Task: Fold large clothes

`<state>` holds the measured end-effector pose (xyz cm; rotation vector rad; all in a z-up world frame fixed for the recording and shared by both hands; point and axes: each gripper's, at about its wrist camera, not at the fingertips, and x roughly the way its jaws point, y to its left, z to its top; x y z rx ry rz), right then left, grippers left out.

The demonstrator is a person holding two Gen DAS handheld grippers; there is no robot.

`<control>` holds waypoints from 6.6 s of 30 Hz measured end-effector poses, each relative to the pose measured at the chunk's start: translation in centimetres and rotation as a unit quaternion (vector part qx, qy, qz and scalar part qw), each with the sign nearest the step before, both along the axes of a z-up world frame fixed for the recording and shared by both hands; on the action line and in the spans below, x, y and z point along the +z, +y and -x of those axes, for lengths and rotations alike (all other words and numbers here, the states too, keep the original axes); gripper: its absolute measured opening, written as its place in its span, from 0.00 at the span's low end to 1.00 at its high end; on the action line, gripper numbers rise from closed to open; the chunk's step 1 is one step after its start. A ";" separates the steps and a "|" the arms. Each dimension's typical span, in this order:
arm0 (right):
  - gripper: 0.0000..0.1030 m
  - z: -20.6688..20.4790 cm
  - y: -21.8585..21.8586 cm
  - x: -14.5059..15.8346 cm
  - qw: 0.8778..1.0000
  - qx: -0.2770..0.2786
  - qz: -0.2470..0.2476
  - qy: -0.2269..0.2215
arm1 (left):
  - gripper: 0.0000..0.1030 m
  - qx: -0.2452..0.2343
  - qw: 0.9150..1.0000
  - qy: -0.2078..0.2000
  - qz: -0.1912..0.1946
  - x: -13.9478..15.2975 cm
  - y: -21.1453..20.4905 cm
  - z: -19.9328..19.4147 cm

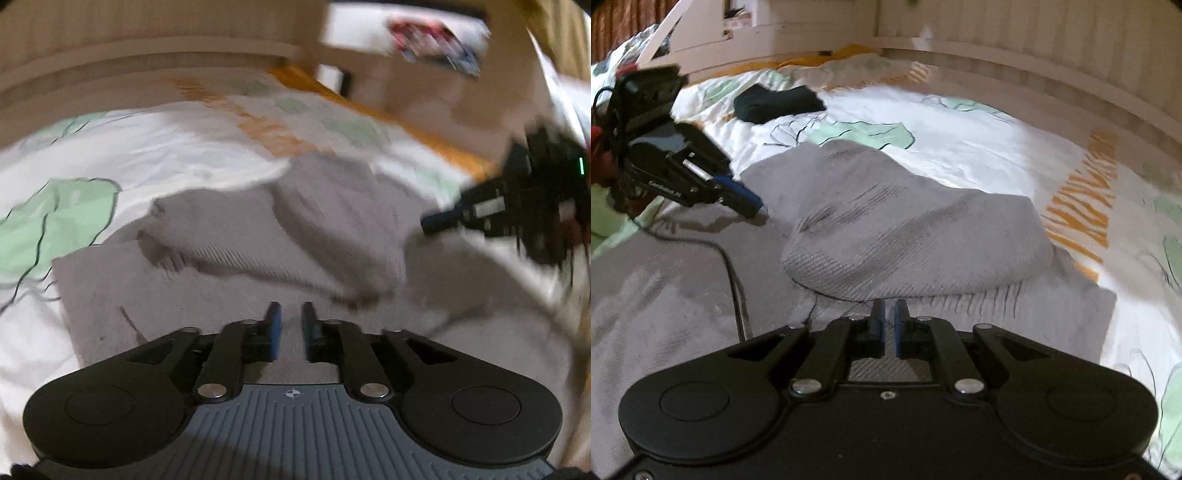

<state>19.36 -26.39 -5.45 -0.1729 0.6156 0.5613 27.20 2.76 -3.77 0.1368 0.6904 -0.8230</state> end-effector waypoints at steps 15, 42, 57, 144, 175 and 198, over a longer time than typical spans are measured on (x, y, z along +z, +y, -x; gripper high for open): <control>0.59 -5.4 -3.2 -2.7 0.943 -0.211 -0.225 0.120 | 0.59 0.226 0.954 0.115 0.161 -2.6 0.2 -7.3; 0.56 -1.7 -2.7 -2.5 0.939 -0.252 -0.222 0.071 | 0.40 0.268 0.955 0.058 0.110 -1.0 5.8 -5.2; 0.39 -1.7 7.2 -3.8 0.982 -0.168 -0.076 0.046 | 0.68 0.247 0.966 0.033 0.071 -0.2 2.2 5.1; 0.20 20.0 -6.3 -4.6 0.892 -0.202 -0.291 0.281 | 0.06 0.232 0.947 0.205 0.087 -2.8 8.2 20.9; 0.19 2.0 -10.0 4.3 0.894 -0.215 -0.392 0.018 | 0.07 0.287 0.925 0.023 0.247 6.5 7.7 2.3; 0.79 -6.8 -10.2 -0.6 0.899 -0.296 -0.322 0.019 | 0.74 0.307 0.934 0.030 0.179 2.3 6.5 -4.8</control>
